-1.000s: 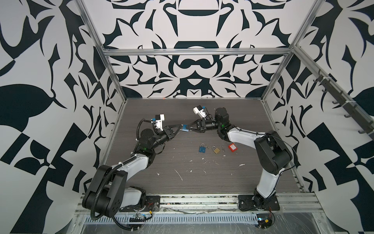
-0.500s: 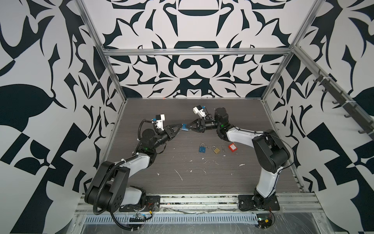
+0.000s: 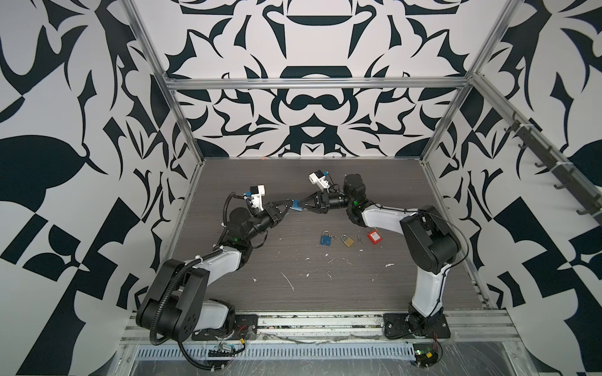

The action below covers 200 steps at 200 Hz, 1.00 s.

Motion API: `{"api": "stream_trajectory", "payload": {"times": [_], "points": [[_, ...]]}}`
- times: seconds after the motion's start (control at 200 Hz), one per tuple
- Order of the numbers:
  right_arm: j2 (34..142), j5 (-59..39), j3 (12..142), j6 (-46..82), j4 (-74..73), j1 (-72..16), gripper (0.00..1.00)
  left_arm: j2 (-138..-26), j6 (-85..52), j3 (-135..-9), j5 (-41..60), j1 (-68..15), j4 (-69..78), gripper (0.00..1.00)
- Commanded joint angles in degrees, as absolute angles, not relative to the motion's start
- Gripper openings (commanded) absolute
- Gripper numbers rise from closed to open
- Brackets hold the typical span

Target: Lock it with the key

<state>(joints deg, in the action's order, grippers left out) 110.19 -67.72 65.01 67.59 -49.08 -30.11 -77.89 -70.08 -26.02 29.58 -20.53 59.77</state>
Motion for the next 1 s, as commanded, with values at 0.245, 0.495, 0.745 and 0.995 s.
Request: {"api": "stream_trajectory", "payload": {"times": [0.245, 0.495, 0.745, 0.995], "points": [[109.7, -57.0, 71.9, 67.9, -49.0, -33.8, 0.07, -80.9, -75.1, -22.1, 45.9, -20.7, 72.4, 0.0], [110.5, -55.6, 71.7, 66.9, -48.0, -33.7, 0.23, -81.4, -75.8, -22.0, 45.6, -18.8, 71.1, 0.0], [110.3, -54.8, 70.3, 68.6, -50.7, -33.7, 0.31, -81.7, -77.1, -22.9, 45.1, -18.6, 72.0, 0.0], [107.6, -54.0, 66.7, 66.4, -50.5, -33.3, 0.4, -78.9, -76.2, -23.6, 44.3, -18.5, 66.5, 0.0]]}}
